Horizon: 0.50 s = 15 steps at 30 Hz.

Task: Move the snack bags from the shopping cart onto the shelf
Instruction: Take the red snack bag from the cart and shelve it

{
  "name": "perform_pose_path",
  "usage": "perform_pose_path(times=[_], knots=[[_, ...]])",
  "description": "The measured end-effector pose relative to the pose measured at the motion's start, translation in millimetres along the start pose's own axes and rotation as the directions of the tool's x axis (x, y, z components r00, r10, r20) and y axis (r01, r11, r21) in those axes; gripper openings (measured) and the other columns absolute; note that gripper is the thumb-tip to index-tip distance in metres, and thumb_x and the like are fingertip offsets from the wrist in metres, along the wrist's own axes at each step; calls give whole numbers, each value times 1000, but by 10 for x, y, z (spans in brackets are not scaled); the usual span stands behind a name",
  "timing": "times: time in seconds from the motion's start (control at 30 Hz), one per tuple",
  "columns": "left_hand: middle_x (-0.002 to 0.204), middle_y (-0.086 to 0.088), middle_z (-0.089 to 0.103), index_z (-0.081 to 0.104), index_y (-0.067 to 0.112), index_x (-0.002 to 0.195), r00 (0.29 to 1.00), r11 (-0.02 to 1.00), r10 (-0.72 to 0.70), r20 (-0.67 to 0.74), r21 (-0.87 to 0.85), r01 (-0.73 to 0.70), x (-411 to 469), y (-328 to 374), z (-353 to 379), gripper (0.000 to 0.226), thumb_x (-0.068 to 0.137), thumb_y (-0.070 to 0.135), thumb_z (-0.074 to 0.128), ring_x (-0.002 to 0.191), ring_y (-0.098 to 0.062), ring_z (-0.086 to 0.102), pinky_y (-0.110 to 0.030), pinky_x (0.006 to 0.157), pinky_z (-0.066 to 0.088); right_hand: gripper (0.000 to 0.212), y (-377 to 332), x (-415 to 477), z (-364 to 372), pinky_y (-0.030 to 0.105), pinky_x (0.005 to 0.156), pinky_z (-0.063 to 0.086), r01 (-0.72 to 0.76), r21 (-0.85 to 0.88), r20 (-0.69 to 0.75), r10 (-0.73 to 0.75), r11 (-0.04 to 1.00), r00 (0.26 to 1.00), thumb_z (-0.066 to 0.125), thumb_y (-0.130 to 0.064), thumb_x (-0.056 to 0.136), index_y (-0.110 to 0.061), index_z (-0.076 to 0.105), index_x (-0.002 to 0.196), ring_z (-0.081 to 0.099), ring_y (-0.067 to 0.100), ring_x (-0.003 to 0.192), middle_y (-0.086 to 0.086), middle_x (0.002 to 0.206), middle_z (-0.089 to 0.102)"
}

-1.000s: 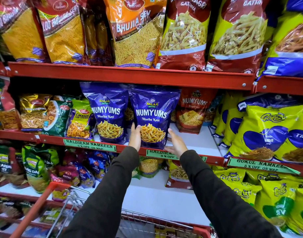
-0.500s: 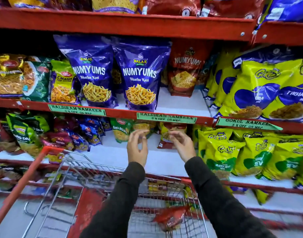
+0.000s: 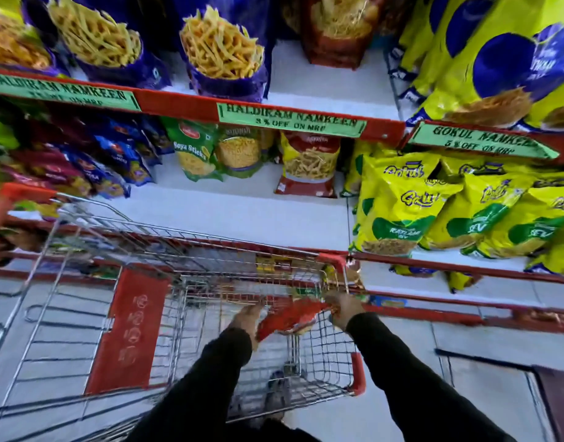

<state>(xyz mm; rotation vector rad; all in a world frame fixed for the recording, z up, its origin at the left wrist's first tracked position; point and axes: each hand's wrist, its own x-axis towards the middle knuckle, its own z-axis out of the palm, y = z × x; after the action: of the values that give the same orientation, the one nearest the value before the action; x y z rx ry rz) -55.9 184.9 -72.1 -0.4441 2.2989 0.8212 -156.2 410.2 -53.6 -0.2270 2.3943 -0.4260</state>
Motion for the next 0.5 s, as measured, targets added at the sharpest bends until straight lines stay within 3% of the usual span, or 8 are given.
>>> perform_pose_path(times=[0.07, 0.13, 0.17, 0.2, 0.23, 0.3, 0.4, 0.5], knots=[[152, -8, 35, 18, 15, 151, 999, 999, 12, 41, 30, -13, 18, -37, 89, 78, 87, -3, 58, 135, -29, 42, -10, 93, 44, 53, -54, -45, 74, 26, 98, 45, 7, -21, -27, -8, 1000, 1000, 64, -10, 81, -22, 54, 132, 63, 24, 114, 8, 128, 64], [132, -15, 59, 31, 16, 147, 997, 980, 64, 29, 185, -69, 104, -119, 179, 65, 89, 3, 57, 111, -30, 63, -22, 81, 51, 42, -69, -57, 167, 24, 97, 44, 4, 64, -84, 1, 998, 996, 66, -12, 83, -18, 61, 124, 63, 23, 113, 8, 123, 68], [106, -18, 70, 44, 6, 139, 1000, 997, 10, -16, 77, -9, 133, -125, 203, 49, 91, 3, 53, 84, -27, 72, -24, 66, 53, 35, -87, -44, 162, 24, 94, 45, -14, 104, -126, 27, 994, 992, 66, -13, 83, -18, 66, 118, 64, 23, 111, 8, 119, 70], [80, -17, 71, 56, -7, 122, 996, 991, -56, -75, -127, 47, 172, -194, 301, 32, 92, -1, 49, 56, -20, 69, -22, 50, 51, 29, -77, -27, 180, 25, 92, 47, -18, 152, -177, 45, 988, 983, 66, -14, 84, -19, 69, 112, 65, 23, 107, 7, 115, 72], [66, -12, 69, 63, -13, 103, 978, 950, -165, -125, -288, 123, 232, -194, 318, 20, 91, -5, 48, 41, -10, 63, -16, 42, 48, 25, -73, -22, 177, 26, 90, 48, -43, 183, -189, 78, 982, 979, 66, -15, 84, -21, 71, 108, 67, 23, 104, 6, 111, 73], [70, -4, 68, 68, -9, 97, 963, 952, -187, -193, -278, 129, 62, -125, 213, 14, 87, -2, 60, 49, 3, 61, -4, 50, 44, 22, -64, -78, 153, 27, 90, 49, -35, 218, -208, 81, 975, 975, 66, -14, 84, -22, 73, 103, 67, 18, 97, 1, 101, 74], [81, -1, 63, 72, -1, 102, 952, 879, -195, -235, -473, 63, -93, -32, 97, 21, 83, 9, 69, 78, -12, 58, -18, 78, 48, 22, 8, -129, 115, 28, 92, 48, -1, 245, -218, 56, 969, 974, 65, -12, 85, -20, 73, 103, 65, 18, 93, 2, 100, 74], [78, 2, 64, 73, 3, 96, 945, 837, -162, -283, -547, -20, -168, -29, -43, 21, 80, 16, 74, 76, -15, 61, -18, 72, 50, 18, 58, -232, 19, 31, 92, 53, 53, 323, -231, 25, 945, 973, 66, -17, 85, -18, 73, 101, 65, 14, 86, 0, 95, 74]])
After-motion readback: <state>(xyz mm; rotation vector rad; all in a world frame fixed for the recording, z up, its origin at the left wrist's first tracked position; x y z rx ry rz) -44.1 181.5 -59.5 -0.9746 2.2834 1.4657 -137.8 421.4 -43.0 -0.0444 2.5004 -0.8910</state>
